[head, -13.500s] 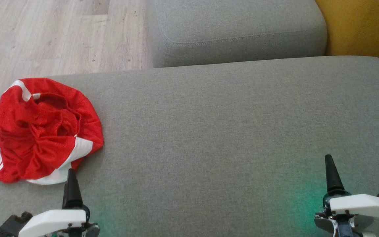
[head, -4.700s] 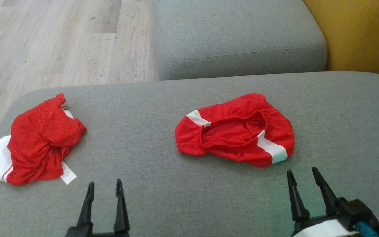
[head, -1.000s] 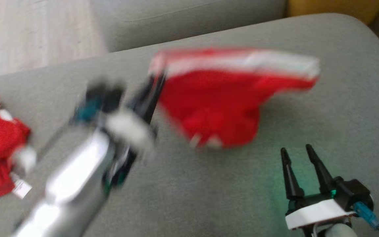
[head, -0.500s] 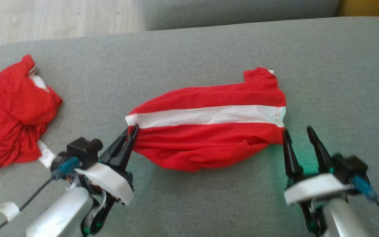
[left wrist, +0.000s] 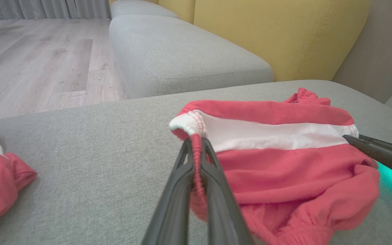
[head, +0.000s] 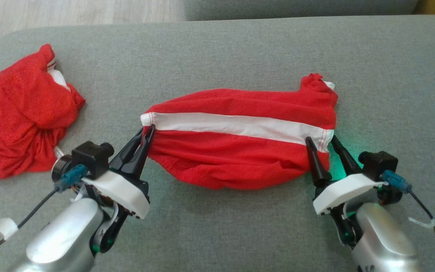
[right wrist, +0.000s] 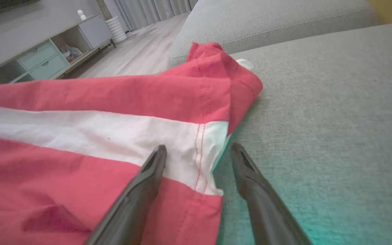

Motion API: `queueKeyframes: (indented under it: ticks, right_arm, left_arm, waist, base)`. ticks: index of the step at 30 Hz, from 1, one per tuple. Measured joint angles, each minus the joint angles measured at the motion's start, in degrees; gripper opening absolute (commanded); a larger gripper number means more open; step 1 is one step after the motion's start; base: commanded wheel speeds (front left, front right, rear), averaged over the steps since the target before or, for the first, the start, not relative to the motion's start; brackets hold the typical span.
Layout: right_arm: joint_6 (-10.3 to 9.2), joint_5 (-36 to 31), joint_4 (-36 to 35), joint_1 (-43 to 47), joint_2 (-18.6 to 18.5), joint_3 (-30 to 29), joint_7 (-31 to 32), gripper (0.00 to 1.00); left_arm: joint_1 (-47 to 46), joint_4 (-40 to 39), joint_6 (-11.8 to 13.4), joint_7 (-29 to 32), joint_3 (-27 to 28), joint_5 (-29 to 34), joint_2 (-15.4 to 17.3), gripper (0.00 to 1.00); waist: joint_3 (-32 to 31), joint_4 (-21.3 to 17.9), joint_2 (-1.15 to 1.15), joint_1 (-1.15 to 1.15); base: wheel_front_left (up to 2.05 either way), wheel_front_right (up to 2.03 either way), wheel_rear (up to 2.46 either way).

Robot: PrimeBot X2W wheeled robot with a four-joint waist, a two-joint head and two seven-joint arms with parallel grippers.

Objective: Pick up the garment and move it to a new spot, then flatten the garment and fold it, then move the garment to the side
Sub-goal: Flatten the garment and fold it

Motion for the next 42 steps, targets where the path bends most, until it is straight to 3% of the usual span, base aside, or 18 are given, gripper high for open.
queueKeyframes:
  ticks: [1,2,3,13,18,21,26,31,37,42]
  right_arm:
    - [0.0,1.1,0.0,-0.1,0.0,0.5,0.0,0.75]
    - [0.0,2.1,-0.2,-0.2,0.0,0.7,0.0,0.27]
    - [0.0,3.0,-0.5,-0.2,-0.1,0.8,0.0,0.0]
    - [0.0,7.5,-5.9,-1.5,-4.0,3.5,0.0,0.0]
    - [0.0,7.9,-9.4,-6.5,-7.2,1.6,0.0,0.0]
    - [0.0,7.9,-11.4,-13.8,-10.3,-1.1,0.0,0.0]
    - [0.0,6.3,-14.8,-28.0,-15.3,-6.4,0.0,0.0]
    - [0.0,4.0,-20.1,-36.0,-18.3,-9.4,0.0,0.0]
    - [0.0,2.8,-25.5,-34.2,-19.8,-10.9,-0.1,0.0]
    - [0.01,2.8,-30.6,-21.0,-18.5,-14.0,-0.1,0.0]
  left_arm:
    - [0.0,0.1,0.0,0.0,0.0,0.1,0.0,0.0]
    - [-0.1,0.2,0.0,-0.1,0.0,0.1,-0.1,0.0]
    - [-0.2,0.3,0.0,-0.1,0.0,0.1,-0.1,0.0]
    - [-3.9,0.4,-0.6,-1.1,-0.3,2.8,0.3,0.0]
    - [-11.0,0.2,-2.1,-0.9,-0.9,6.4,0.6,0.0]
    - [-19.2,0.6,-4.0,-1.0,-1.0,9.4,0.3,0.0]
    - [-35.6,4.7,-5.0,-5.2,-0.1,15.7,-3.4,0.0]
    - [-44.5,8.4,-3.9,-8.3,2.8,19.5,-7.3,0.0]
    - [-41.0,6.1,-4.1,-8.6,5.2,21.3,-9.0,0.0]
    - [-26.4,3.1,-4.3,-8.6,6.3,23.5,-8.9,0.0]
  waist:
    - [0.0,0.0,0.0,0.0]
    - [-0.1,0.0,0.0,0.0]
    - [-0.1,-0.1,0.0,0.0]
    - [-0.5,-2.2,0.0,-0.01]
    - [0.6,-3.2,0.0,-0.01]
    - [2.1,-4.3,0.0,0.0]
    - [5.2,-6.3,0.0,0.01]
    - [7.8,-8.4,0.0,0.01]
    - [9.4,-9.5,0.0,0.0]
    - [9.0,-9.3,0.0,0.0]
  base:
    - [0.0,0.0,0.0]
    - [0.0,0.0,0.0]
    - [0.0,0.0,0.0]
    - [0.0,0.0,0.0]
    - [0.0,0.0,0.0]
    - [0.0,0.0,0.0]
    - [0.0,0.0,0.0]
    - [0.0,0.0,0.0]
    - [0.0,0.0,0.0]
    - [0.0,0.0,0.0]
